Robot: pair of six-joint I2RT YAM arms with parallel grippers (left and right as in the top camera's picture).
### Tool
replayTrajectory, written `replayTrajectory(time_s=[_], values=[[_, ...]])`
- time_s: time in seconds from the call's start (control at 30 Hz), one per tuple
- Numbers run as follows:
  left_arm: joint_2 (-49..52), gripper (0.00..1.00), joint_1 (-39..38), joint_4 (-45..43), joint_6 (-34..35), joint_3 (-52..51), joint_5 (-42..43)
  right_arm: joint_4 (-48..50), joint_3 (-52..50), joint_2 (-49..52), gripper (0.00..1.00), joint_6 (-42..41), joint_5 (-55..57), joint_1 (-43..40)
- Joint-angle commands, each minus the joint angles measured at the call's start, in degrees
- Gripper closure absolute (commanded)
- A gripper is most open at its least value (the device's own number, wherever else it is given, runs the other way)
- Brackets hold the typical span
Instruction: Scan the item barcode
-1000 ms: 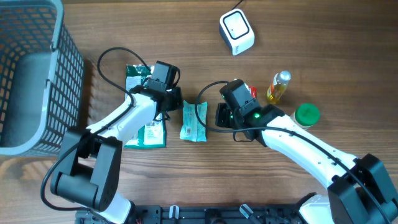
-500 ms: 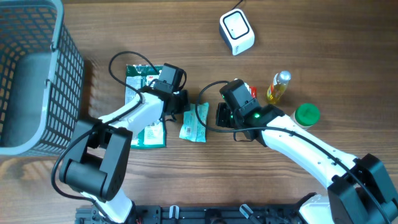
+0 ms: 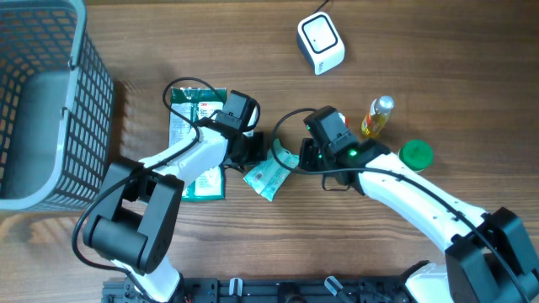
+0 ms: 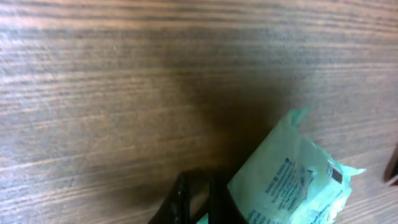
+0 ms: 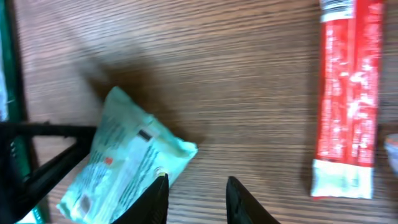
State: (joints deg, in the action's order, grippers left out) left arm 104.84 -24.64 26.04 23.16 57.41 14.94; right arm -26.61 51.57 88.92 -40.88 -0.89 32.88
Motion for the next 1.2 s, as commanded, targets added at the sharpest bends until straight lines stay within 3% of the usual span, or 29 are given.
replayTrajectory(time_s=[0.0, 0.33, 0.7, 0.93, 1.17], values=[[0.8, 0.96, -0.5, 1.6, -4.1, -0.4, 4.4, -0.7, -0.6, 0.8, 0.68, 0.4, 1.4, -0.6], [-1.6, 0.96, -0.6, 4.7, -6.5, -0.4, 4.8, -1.0, -0.6, 0.8, 0.66, 0.4, 1.3, -0.6], [-16.8, 0.96, 3.8, 6.1, -1.2, 0.1, 2.6, -1.1, -0.6, 0.8, 0.50, 0.4, 1.3, -0.6], [-16.7, 0.96, 3.8, 11.4, 0.1, -0.4, -1.4, -1.2, -0.6, 0.8, 0.36, 0.4, 1.3, -0.6], [-16.7, 0.96, 3.8, 12.6, 0.1, -2.8, -2.6, -1.2, -0.6, 0.8, 0.30, 0.5, 1.3, -0.6]])
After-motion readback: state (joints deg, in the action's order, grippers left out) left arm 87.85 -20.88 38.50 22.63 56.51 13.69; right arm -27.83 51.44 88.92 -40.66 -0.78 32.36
